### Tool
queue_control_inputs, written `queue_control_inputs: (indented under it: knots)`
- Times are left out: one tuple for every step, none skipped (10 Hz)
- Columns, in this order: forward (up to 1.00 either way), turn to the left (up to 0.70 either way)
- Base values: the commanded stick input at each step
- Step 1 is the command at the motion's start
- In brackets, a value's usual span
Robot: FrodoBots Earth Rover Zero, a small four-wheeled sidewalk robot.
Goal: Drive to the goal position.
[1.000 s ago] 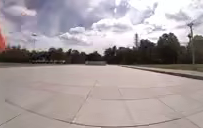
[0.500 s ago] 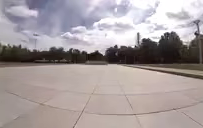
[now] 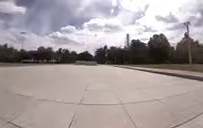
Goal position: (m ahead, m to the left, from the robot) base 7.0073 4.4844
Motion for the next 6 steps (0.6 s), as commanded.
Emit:
queue_control_inputs:
  knots:
    - [1.0,0.0]
    - [1.0,0.0]
    - [1.0,0.0]
    - [1.0,0.0]
    - [1.0,0.0]
    - [1.0,0.0]
